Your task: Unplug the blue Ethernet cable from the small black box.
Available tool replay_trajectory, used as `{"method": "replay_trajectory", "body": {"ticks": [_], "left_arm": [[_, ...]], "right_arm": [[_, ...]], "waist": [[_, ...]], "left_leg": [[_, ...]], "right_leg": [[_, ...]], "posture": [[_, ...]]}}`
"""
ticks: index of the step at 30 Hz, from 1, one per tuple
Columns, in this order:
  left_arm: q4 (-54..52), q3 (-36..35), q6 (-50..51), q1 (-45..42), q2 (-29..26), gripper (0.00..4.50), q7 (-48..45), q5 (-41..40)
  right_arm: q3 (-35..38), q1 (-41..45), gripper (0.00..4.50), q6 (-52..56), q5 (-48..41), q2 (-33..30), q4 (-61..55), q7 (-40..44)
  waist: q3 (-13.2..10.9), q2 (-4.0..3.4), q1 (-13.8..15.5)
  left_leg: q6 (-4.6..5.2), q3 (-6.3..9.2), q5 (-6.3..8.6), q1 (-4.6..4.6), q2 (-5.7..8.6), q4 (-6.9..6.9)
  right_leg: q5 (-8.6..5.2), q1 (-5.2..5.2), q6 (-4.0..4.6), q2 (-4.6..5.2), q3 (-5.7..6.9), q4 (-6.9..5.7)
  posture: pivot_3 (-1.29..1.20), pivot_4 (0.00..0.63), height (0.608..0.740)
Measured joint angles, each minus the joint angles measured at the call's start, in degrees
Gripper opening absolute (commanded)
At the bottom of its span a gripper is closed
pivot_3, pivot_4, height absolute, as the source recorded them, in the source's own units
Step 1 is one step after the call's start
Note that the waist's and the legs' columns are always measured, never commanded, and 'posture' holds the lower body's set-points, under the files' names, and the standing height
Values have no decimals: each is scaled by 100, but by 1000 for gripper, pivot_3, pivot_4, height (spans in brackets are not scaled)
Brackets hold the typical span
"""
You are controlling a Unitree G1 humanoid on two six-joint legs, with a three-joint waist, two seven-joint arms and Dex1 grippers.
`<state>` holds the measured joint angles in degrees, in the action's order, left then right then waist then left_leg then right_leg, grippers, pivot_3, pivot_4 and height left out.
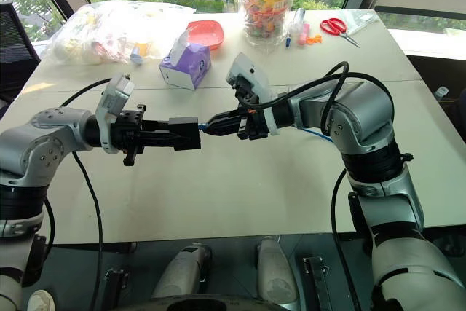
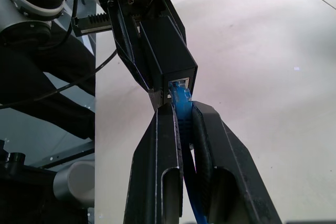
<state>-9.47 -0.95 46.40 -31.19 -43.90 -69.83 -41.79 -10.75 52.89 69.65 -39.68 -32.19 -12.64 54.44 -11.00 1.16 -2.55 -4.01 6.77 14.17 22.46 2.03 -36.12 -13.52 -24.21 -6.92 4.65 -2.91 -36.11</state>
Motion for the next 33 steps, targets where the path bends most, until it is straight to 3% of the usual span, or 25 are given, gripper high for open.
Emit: {"method": "replay_trajectory", "body": {"ticks": [10, 21, 23, 27, 31, 33], "left_arm": [[-96, 1, -62, 120, -89, 490, -111, -15], [-86, -28, -101, 283, -309, 490, -194, -9], [-82, -30, -195, 326, -313, 490, -196, 22], [-25, 26, -613, 476, -225, 490, -95, 390], [40, 121, -1051, 542, 157, 490, 115, 677], [117, 271, -1518, 609, 558, 490, 361, 1007]], "right_arm": [[-92, 68, 71, 121, -52, -43, 65, 64], [-72, -139, 71, 87, 27, -755, 716, 283], [-84, -310, 71, -283, 273, -767, 748, 185], [-372, -739, 71, -1432, 1471, -373, 1506, -808], [-449, -810, 1568, -2094, 2120, -202, 2024, -1303], [-383, -825, 2639, -2230, 2361, -200, 2161, -1583]], "waist": [[0, 0, 0], [-1, 1, -2], [0, 3, -1], [0, 2, 2], [0, 2, 25], [0, 2, 47]], "left_leg": [[0, 0, 0, 0, 0, 0], [0, -1, 0, 3, 0, 0], [0, -1, 0, 2, 0, 1], [0, -6, 0, 2, 0, -2], [0, -6, 0, 7, 2, -2], [0, -6, 0, 7, 4, -2]], "right_leg": [[0, 0, 0, 0, 0, 0], [0, -1, 0, 0, 0, 2], [-1, -1, 0, 0, 0, 2], [0, -3, 0, 0, -3, 1], [0, -4, 0, 3, -4, 3], [1, -3, 0, 5, -4, 5]], "posture": [[0, 150, 740], [0, 150, 740], [0, 150, 740], [0, 150, 740], [0, 150, 740], [0, 150, 740]]}}
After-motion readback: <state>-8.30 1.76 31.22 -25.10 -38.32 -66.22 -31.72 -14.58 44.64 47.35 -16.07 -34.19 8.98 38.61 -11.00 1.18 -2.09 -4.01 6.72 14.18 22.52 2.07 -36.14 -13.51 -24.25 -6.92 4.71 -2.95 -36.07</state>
